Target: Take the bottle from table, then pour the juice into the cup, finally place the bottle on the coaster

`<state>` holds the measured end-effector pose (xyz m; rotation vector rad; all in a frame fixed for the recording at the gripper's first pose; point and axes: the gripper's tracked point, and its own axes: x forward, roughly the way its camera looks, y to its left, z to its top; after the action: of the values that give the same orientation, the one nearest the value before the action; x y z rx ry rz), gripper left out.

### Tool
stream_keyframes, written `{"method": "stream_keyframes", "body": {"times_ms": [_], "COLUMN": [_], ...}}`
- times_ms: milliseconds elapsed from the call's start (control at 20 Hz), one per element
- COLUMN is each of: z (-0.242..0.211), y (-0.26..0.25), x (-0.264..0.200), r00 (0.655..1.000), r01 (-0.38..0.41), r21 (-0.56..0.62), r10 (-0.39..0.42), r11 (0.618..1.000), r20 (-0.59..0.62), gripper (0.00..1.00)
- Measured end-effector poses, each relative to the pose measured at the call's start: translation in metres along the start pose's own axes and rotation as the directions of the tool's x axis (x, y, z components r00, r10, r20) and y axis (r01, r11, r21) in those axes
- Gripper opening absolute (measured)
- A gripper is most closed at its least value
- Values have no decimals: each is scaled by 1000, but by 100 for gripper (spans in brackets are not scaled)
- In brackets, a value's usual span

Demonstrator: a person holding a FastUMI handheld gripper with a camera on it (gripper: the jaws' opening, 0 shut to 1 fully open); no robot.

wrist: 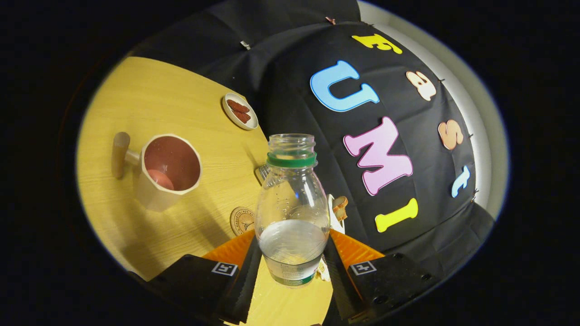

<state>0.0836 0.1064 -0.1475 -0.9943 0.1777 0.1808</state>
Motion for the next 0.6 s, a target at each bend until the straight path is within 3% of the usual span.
{"method": "stream_keyframes", "body": {"times_ms": [250,600], "z": [5,2], "y": [15,37], "x": [2,14], "r00": [1000,999], "r01": [1,-36], "r21": [-112,-288], "r10": [0,43], "r11": [994,957], "r20": [7,16], "gripper": [75,73]}}
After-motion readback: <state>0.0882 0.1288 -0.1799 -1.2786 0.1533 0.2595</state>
